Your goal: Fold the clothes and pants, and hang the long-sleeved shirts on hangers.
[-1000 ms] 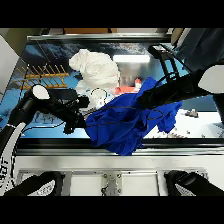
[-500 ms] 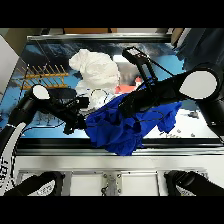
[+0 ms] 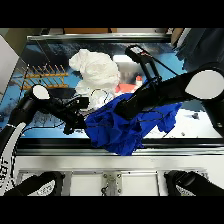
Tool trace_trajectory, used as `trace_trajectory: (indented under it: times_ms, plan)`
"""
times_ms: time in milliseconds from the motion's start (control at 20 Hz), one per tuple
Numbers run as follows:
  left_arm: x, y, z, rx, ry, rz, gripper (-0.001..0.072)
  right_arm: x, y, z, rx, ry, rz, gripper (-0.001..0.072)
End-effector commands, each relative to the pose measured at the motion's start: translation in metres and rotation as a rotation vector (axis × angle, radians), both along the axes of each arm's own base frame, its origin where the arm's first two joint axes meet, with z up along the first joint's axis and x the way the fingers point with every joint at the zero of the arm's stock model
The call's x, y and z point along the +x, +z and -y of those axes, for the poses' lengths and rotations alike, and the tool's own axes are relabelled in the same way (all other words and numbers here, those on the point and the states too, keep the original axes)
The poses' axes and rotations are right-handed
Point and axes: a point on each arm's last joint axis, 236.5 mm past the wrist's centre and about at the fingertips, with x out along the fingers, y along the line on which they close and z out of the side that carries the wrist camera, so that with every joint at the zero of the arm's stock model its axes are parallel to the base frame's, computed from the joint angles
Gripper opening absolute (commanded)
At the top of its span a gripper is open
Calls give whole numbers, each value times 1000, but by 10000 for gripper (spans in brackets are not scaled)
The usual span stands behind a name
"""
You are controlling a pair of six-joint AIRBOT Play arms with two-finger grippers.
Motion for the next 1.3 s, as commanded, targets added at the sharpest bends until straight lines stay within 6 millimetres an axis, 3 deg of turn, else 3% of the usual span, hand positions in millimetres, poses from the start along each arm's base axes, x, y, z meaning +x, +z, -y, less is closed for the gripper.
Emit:
trace_trajectory:
  times_ms: [0, 150, 300, 400, 500, 700, 850, 950, 1100, 1250]
  plan:
    - [0, 0, 0, 1, 1, 0, 9, -1, 8, 31, -37, 16, 45, 720]
    - [-2, 0, -1, 1, -5, -8, 9, 10, 21, 72, -66, -5, 144, 720]
    - [-8, 1, -2, 1, -19, -28, 9, 18, 15, 110, -56, -102, 133, 720]
    - [-10, 2, -2, 2, -26, -38, 9, 26, 14, 123, -59, -149, 129, 720]
    - [-12, 2, -2, 2, -29, -42, 9, 25, 15, 124, -34, -190, 89, 720]
    - [-12, 2, -2, 2, -29, -43, 9, 29, 10, 129, -99, -11, 231, 720]
    - [-12, 2, -2, 2, -30, -44, 9, 24, 4, 136, 101, 68, 220, 720]
    - [-12, 2, -2, 2, -29, -43, 9, 22, 3, 151, 252, 102, 270, 720]
    - [-12, 2, -2, 2, -29, -43, 9, 10, -22, 170, 372, 131, 299, 720]
    - [-13, 3, -2, 2, -33, -49, 9, -1, -57, 159, 432, 176, 270, 720]
